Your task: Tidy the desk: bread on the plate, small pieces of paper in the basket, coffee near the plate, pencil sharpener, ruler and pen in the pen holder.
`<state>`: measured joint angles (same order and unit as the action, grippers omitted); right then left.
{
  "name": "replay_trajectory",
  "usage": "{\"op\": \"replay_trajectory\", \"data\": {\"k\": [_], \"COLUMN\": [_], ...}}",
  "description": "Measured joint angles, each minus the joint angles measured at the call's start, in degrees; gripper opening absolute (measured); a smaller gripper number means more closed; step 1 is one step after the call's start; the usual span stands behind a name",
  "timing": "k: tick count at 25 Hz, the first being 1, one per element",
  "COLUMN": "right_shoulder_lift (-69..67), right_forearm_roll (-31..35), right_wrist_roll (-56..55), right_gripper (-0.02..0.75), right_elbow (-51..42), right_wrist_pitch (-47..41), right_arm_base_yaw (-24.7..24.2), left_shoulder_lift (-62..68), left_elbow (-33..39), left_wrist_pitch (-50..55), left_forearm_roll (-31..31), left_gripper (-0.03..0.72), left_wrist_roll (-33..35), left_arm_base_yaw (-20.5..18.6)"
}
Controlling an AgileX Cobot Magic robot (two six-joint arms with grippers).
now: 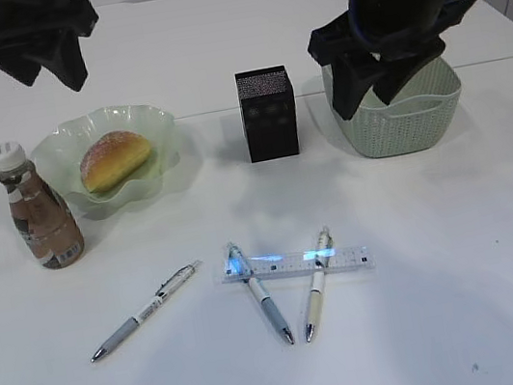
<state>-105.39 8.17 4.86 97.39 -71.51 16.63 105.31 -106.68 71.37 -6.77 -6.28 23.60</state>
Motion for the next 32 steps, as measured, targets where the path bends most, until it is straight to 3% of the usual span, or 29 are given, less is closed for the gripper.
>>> {"op": "replay_trajectory", "data": {"k": [6, 18, 32], "right_shoulder_lift": [0.0, 0.0, 0.0], "right_forearm_roll": [-0.1, -1.0, -0.8], "right_wrist_roll": [0.8, 6.7, 13.1], "right_gripper": [0.426, 0.427, 0.427], "right_elbow": [0.0, 0.0, -0.1], "right_wrist_pitch": [0.0, 0.0, 0.0], "right_arm_base_yaw": [0.1, 0.5, 1.2], "left_shoulder_lift": [-7.9, -26.9, -41.1], "left_elbow": [8.8, 40.6, 60.0], "left_wrist_pitch": [-7.7, -34.3, -53.3], "left_forearm_roll": [-0.9, -2.6, -2.7], "left_gripper": [0.365, 0.351, 0.334], "left_wrist_roll": [-0.8, -2.9, -3.1], "left_arm_base_yaw": [0.0, 0.0, 0.0]}}
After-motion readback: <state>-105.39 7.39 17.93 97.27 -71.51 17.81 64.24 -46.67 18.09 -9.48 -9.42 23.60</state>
